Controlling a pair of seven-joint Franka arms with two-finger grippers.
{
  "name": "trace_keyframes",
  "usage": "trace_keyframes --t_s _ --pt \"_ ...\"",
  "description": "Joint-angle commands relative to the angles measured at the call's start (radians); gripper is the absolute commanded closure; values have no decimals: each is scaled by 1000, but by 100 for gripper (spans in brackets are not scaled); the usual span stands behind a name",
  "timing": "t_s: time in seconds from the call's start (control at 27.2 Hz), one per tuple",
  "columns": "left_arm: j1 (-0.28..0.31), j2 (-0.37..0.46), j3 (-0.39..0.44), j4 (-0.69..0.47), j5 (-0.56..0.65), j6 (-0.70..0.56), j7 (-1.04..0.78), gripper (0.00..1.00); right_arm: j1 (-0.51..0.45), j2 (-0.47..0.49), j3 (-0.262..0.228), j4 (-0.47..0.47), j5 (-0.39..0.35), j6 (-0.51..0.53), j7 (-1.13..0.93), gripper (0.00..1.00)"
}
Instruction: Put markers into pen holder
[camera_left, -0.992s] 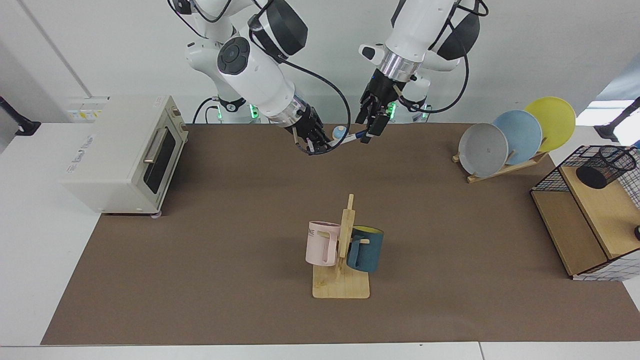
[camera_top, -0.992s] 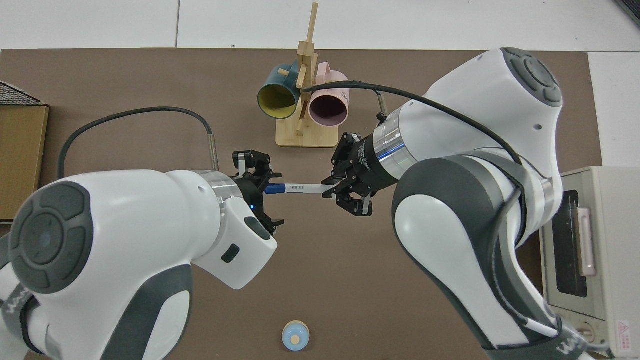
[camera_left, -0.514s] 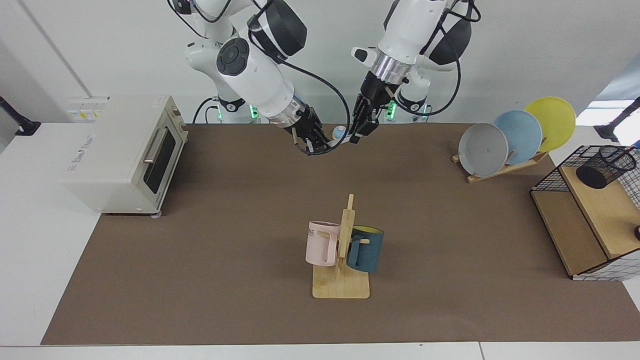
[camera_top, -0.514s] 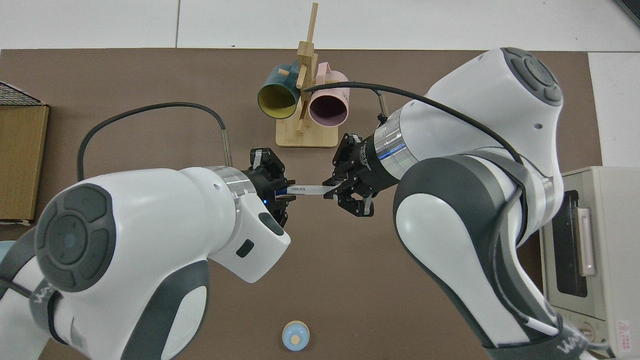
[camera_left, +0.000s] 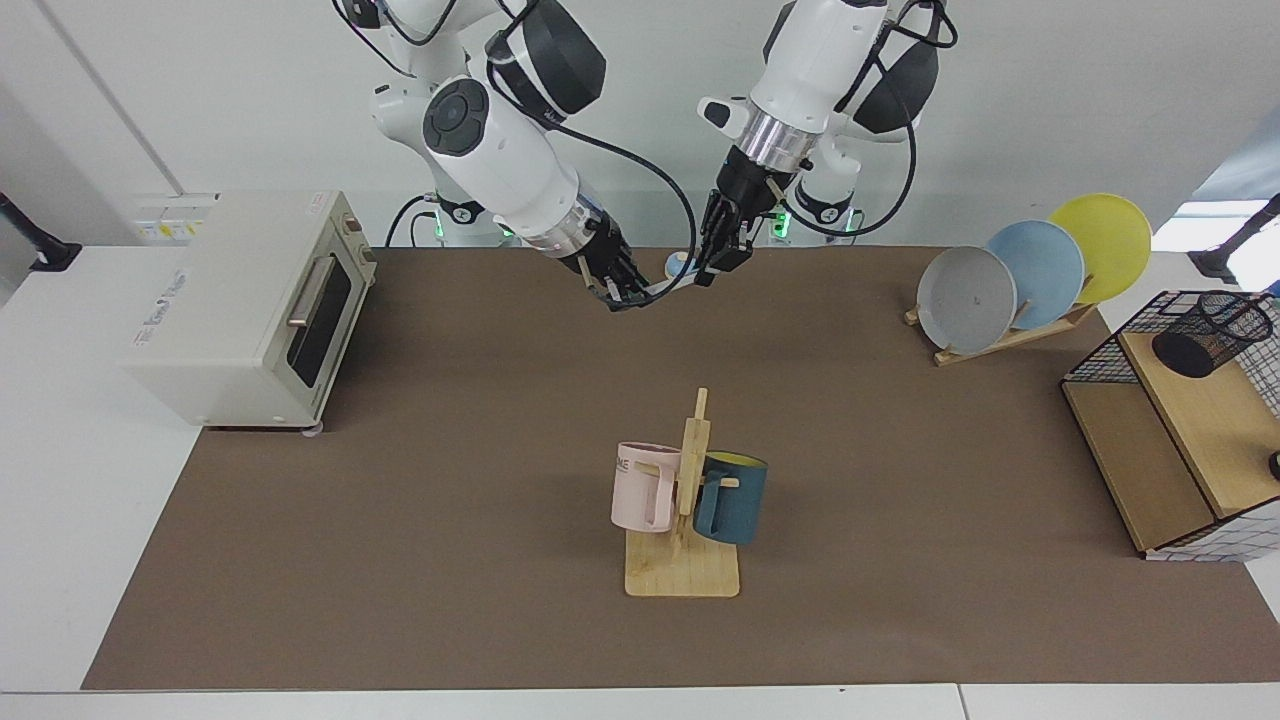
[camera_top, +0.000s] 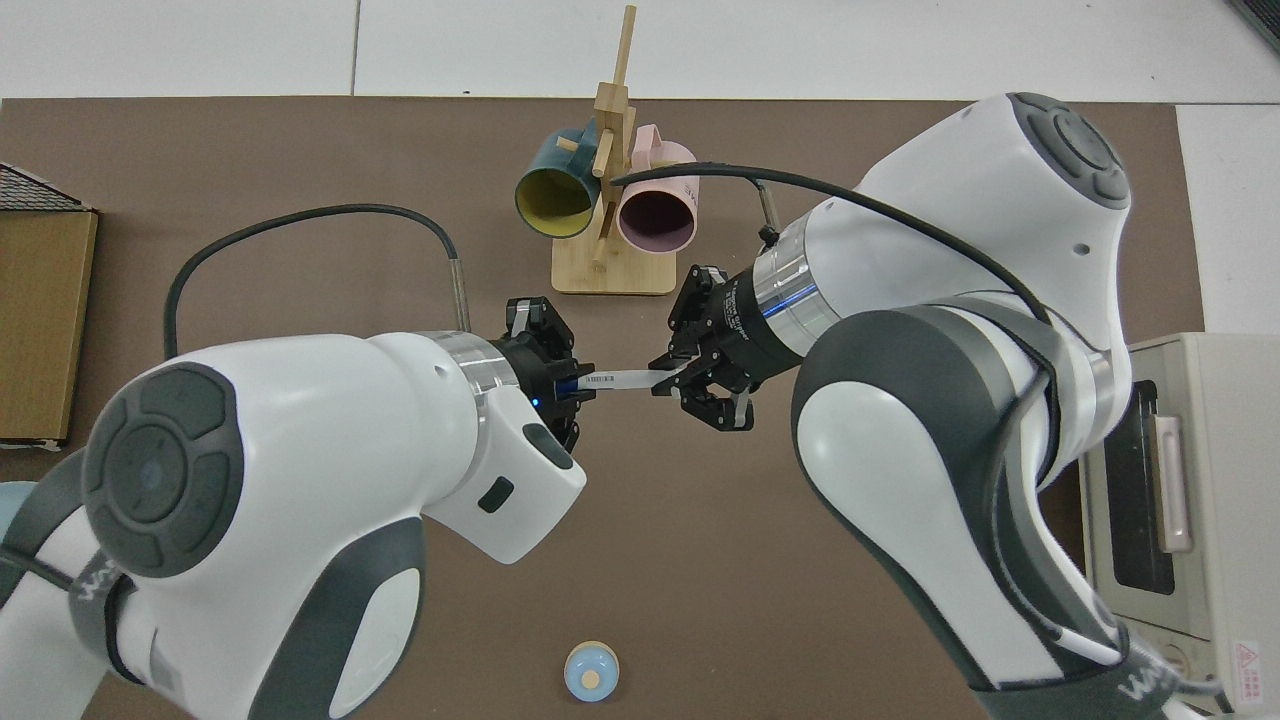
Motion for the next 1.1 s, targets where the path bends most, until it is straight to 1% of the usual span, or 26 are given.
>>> trace_keyframes --t_s 0.0,0.07,0.15,0.22,0.29,0.37,0.48,0.55,0.66,0.7,0.81,0.88,0.99,1.07 --pt "5 4 21 16 4 -38 -19 100 -94 -71 2 -9 -80 -102 -315 0" --pt "38 6 22 16 9 -47 -21 100 -111 -89 0 -9 -137 -116 -430 0" --pt "84 7 22 16 10 -79 -21 100 -120 -105 3 -9 -229 -116 -548 0" --pt "110 7 22 16 27 -111 -21 100 -121 -115 3 -9 -326 -116 -720 0" --pt "147 6 22 16 84 -137 -19 100 -126 -118 0 -9 -413 -114 -928 0" --pt "170 7 21 16 144 -159 -18 100 -146 -120 2 -7 -468 -107 -1106 0" --pt "184 4 22 16 233 -191 -10 100 -204 -125 2 -6 -482 -102 -1352 0" --pt "213 3 22 16 276 -223 -6 100 -252 -126 3 -6 -487 -102 -1513 0" --pt "271 1 22 16 340 -266 32 100 -273 -125 0 -6 -495 -101 -1688 0" --pt "294 1 22 16 358 -274 62 100 -281 -123 0 -6 -499 -101 -1715 0" --pt "365 1 22 14 411 -272 158 100 -296 -123 2 -1 -544 -110 -1736 0" --pt "408 4 22 17 470 -266 198 100 -295 -126 3 5 -551 -116 -1726 0" --pt "434 16 22 48 585 -274 221 100 -295 -140 5 3 -522 -117 -1683 0" --pt "451 32 22 68 628 -288 250 100 -298 -149 5 -6 -522 -116 -1628 0"
